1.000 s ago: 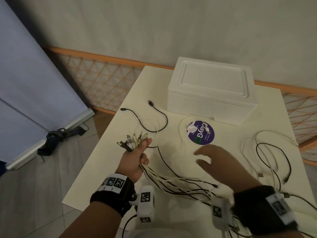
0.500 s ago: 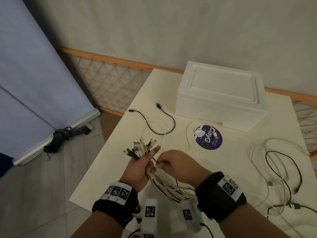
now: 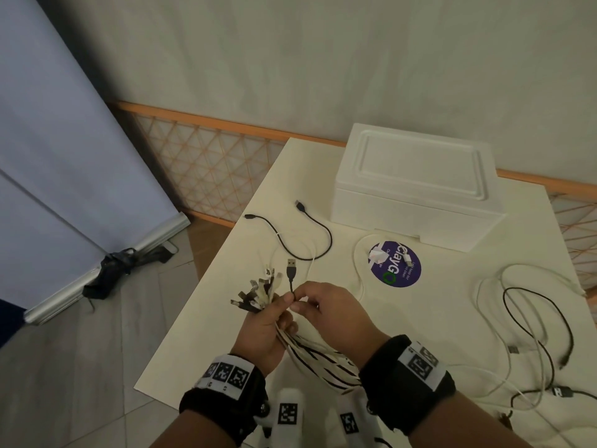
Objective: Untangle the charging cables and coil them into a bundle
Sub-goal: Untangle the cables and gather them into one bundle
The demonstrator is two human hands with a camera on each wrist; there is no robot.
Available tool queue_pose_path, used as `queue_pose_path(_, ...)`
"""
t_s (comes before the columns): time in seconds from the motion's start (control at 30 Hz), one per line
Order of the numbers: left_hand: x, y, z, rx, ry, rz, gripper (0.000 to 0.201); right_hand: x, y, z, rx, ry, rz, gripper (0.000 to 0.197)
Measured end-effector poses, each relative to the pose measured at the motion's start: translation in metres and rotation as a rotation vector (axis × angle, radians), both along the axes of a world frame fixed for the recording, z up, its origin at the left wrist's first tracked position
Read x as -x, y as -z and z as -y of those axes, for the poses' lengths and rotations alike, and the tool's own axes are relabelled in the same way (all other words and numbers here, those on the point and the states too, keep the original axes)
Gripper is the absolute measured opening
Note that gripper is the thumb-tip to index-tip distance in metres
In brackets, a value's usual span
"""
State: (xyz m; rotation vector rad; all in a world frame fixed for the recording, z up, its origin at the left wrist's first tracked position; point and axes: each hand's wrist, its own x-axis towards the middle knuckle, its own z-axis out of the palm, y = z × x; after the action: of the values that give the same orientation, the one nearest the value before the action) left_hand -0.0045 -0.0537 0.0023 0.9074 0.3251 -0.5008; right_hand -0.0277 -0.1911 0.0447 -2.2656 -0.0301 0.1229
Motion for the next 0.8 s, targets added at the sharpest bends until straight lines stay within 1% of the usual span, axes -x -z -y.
queue_pose_path(0.1,0.005,0.000,0.001,-0.045,0.072,0.052,0.022,0.001,-0.003,-0.007,-0.015,-0.112,-0.024,0.017)
queue_pose_path(0.17,0.005,-0.005,0.002,-0.063,0.070,0.065,0.023,0.001,-0.004,-0.009,0.018,-0.138,-0.036,0.019)
queue_pose_path(0.2,0.003,-0.006,0.000,-0.066,0.035,0.054,0.025,0.001,-0.004,-0.010,0.084,-0.131,-0.029,0.023)
queue_pose_path(0.23,-0.001,-0.006,-0.004,-0.074,-0.020,0.029,0.029,0.002,-0.004,-0.009,0.163,-0.119,-0.033,0.030)
queue_pose_path(0.27,-0.007,-0.006,-0.010,-0.087,-0.080,0.000,0.030,0.004,-0.001,-0.006,0.240,-0.102,-0.052,0.039)
queue_pose_path(0.3,-0.015,-0.005,-0.018,-0.101,-0.133,-0.026,0.026,0.007,0.000,0.000,0.298,-0.071,-0.076,0.046)
queue_pose_path(0.33,-0.023,-0.003,-0.029,-0.090,-0.185,-0.062,0.024,0.012,0.004,0.010,0.346,-0.030,-0.107,0.052)
queue_pose_path(0.37,-0.031,-0.001,-0.040,-0.058,-0.245,-0.097,0.026,0.018,0.007,0.023,0.388,0.017,-0.145,0.056)
queue_pose_path(0.43,-0.042,0.000,-0.061,-0.024,-0.362,-0.164,0.036,0.031,0.016,0.053,0.445,0.143,-0.258,0.062)
queue_pose_path(0.5,-0.048,0.000,-0.074,-0.049,-0.376,-0.202,0.042,0.041,0.026,0.074,0.466,0.225,-0.363,0.062)
queue_pose_path(0.53,-0.048,0.001,-0.076,-0.063,-0.366,-0.215,0.043,0.044,0.031,0.077,0.506,0.212,-0.402,0.059)
queue_pose_path(0.6,-0.049,0.008,-0.076,-0.101,-0.354,-0.244,0.043,0.045,0.040,0.074,0.639,0.122,-0.452,0.050)
queue_pose_path(0.67,-0.054,0.013,-0.075,-0.155,-0.328,-0.260,0.040,0.038,0.046,0.064,0.747,0.078,-0.380,0.028)
queue_pose_path(0.7,-0.057,0.013,-0.074,-0.182,-0.304,-0.262,0.037,0.032,0.048,0.059,0.754,0.078,-0.316,0.023)
queue_pose_path(0.8,-0.062,0.010,-0.072,-0.228,-0.196,-0.219,0.021,0.006,0.054,0.049,0.652,0.142,-0.195,0.043)
